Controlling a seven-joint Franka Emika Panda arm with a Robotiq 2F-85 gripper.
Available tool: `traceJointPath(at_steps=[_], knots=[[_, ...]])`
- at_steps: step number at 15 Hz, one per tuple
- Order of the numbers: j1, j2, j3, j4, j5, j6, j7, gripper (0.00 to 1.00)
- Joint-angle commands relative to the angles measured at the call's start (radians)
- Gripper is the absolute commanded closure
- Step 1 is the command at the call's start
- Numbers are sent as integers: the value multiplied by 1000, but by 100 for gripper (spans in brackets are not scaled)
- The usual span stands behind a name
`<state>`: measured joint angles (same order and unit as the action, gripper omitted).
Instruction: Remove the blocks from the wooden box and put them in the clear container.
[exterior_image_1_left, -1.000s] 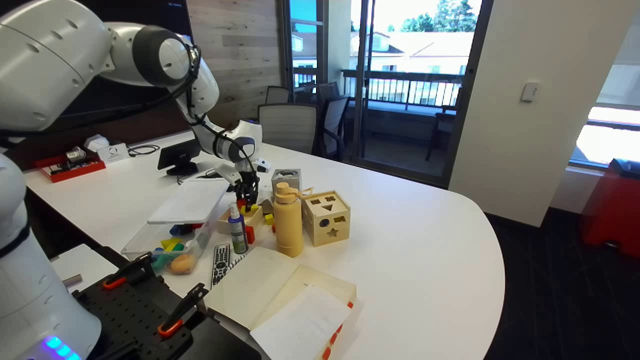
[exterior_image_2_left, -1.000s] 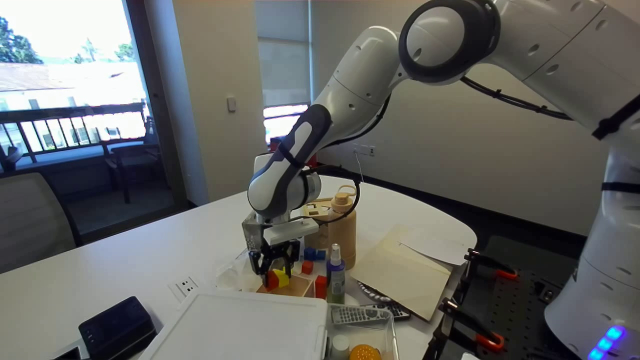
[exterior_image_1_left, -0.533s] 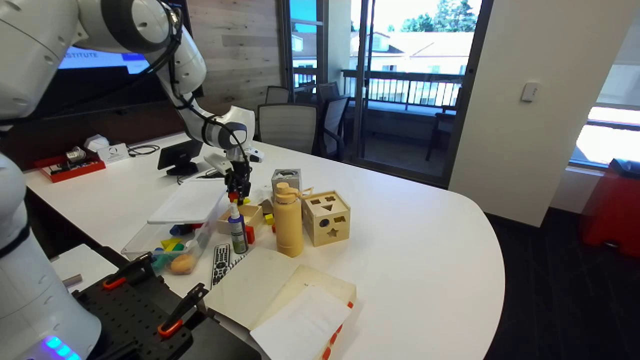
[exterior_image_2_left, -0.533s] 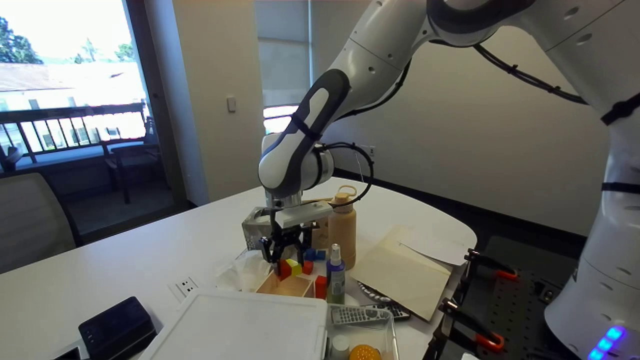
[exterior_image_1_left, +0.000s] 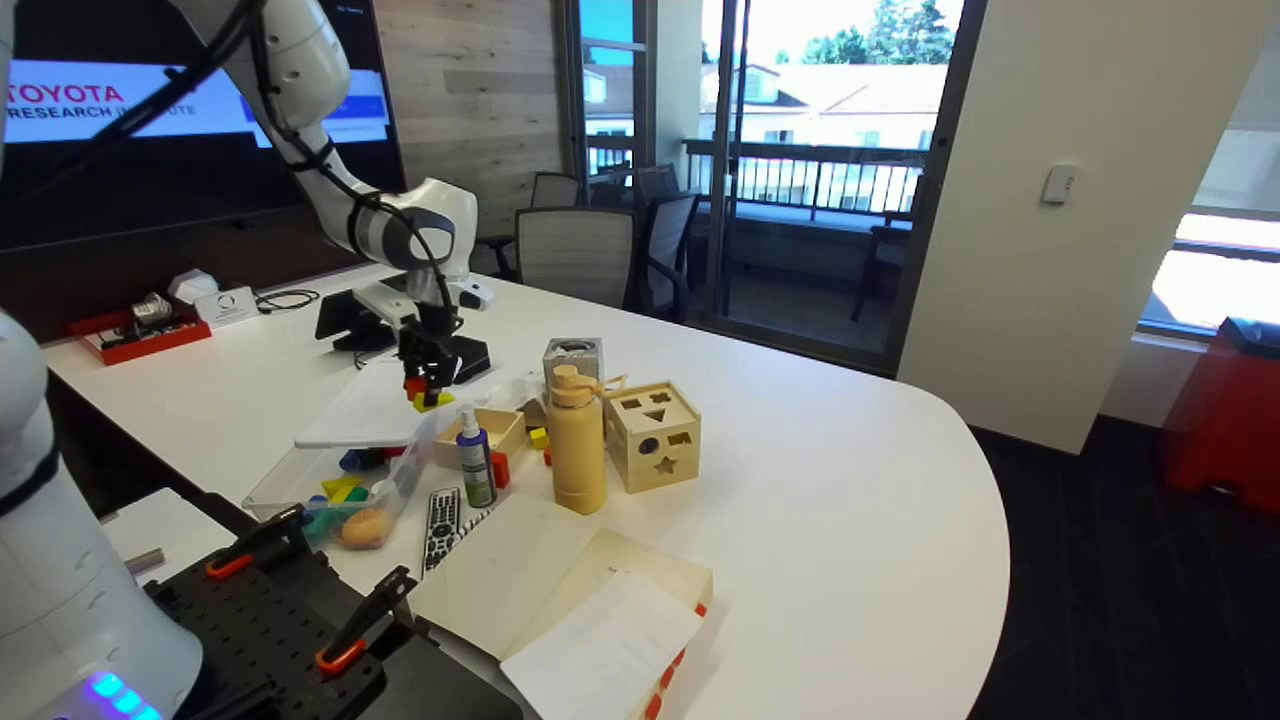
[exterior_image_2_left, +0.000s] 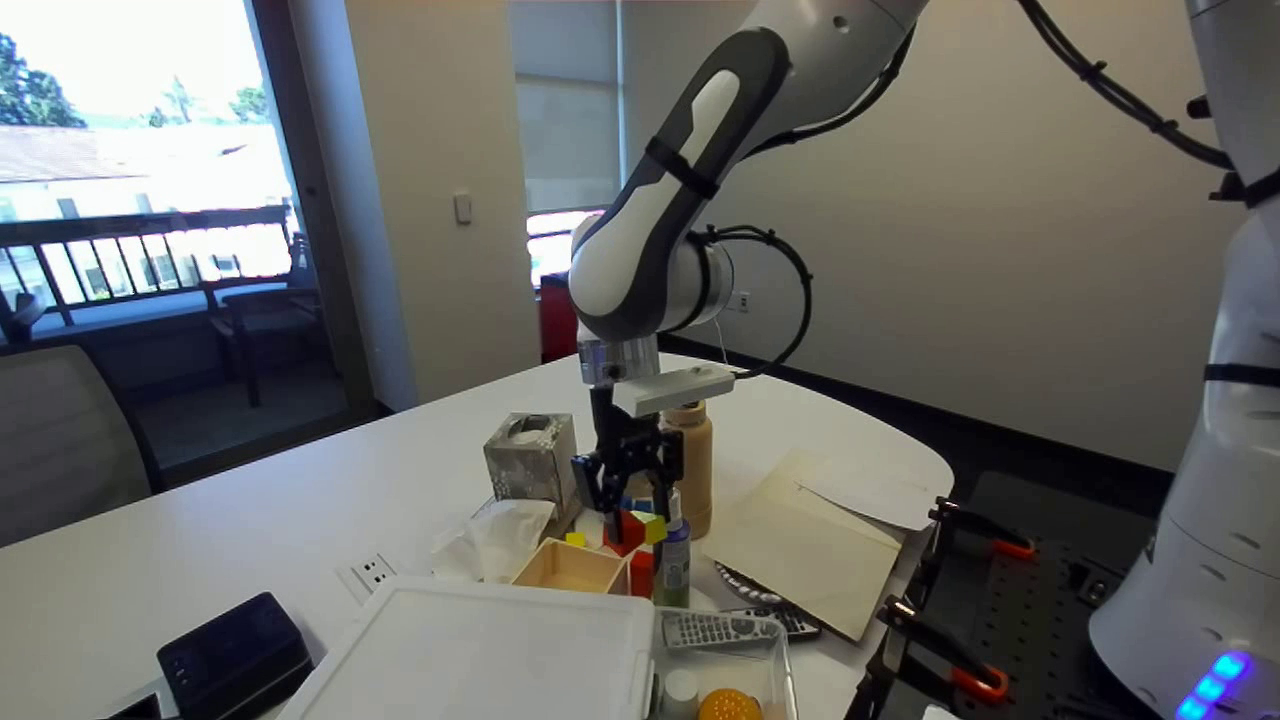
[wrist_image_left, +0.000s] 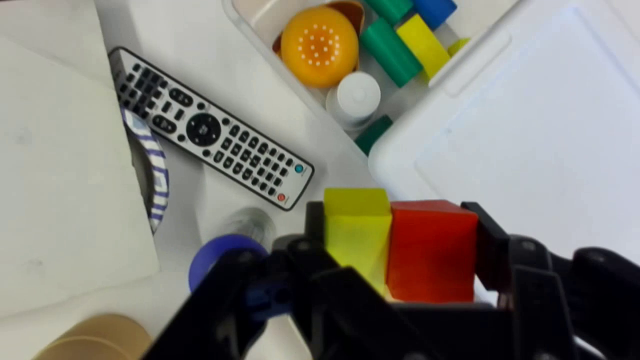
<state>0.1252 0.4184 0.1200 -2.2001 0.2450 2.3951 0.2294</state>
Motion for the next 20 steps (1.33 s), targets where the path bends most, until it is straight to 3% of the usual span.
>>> traceJointPath(at_steps=[1, 7, 14, 17, 20], knots=[[-54, -86, 28, -89, 73, -112, -123, 58], [-81, -18, 20, -71, 84, -281, -263, 58], [-81, 148, 30, 30, 65, -487, -369, 58], [-75, 198, 38, 77, 65, -520, -389, 58], [-55, 227, 36, 100, 65, -457, -360, 58]])
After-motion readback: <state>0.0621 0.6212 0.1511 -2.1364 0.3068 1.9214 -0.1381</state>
